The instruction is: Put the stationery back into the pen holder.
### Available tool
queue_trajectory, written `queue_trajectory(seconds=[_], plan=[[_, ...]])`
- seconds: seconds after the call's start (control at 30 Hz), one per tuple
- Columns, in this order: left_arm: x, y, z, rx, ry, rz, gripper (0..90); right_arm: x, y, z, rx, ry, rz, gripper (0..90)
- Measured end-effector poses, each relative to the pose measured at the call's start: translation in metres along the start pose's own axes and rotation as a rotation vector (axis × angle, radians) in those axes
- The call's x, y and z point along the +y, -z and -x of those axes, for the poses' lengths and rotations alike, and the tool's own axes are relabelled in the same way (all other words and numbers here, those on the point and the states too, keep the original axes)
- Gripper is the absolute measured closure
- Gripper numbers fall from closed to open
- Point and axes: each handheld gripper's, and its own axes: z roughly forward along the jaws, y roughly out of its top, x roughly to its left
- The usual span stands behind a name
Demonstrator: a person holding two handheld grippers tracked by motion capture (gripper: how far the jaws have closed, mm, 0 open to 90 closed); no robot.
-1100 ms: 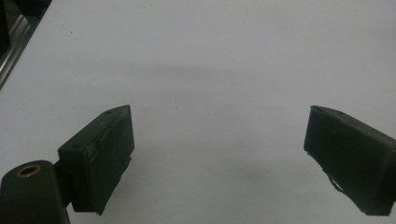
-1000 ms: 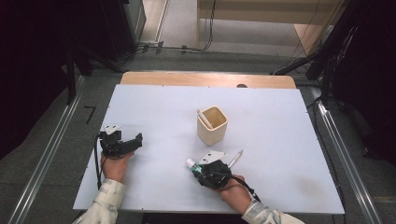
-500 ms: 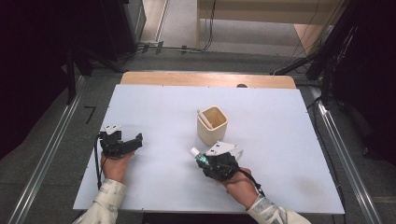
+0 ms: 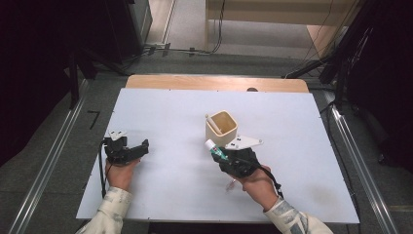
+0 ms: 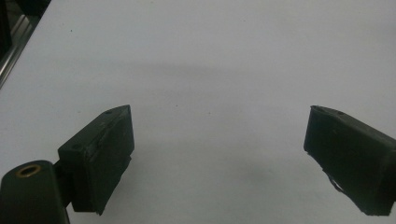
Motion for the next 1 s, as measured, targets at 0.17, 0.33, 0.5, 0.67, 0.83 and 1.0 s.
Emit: queue_trajectory(seconds=[0.17,0.33,0.5,0.67,0.83,1.0], plan=[[0.0,0.0,0.0,0.0,0.0,0.001,9.4,0.006,0.005,0.004,-0.008,-0.007,0.022,63.6],[0.0,0.0,0.0,-0.001,0.0,0.0,9.4,0.013,0.008,0.007,-0.014,-0.011,0.043,63.6],[0.0,0.0,0.0,0.0,0.0,0.002,9.4,0.019,0.01,0.012,-0.021,-0.015,0.056,63.6],[0.0,0.001,0.0,0.001,0.0,0.008,9.4,0.023,0.012,0.017,-0.033,-0.021,0.065,63.6],[0.0,0.002,0.0,0.003,-0.002,0.016,9.4,0.025,0.013,0.02,-0.038,-0.028,0.07,63.6],[0.0,0.002,0.0,0.002,-0.006,0.015,9.4,0.029,0.015,0.023,-0.043,-0.027,0.078,63.7]])
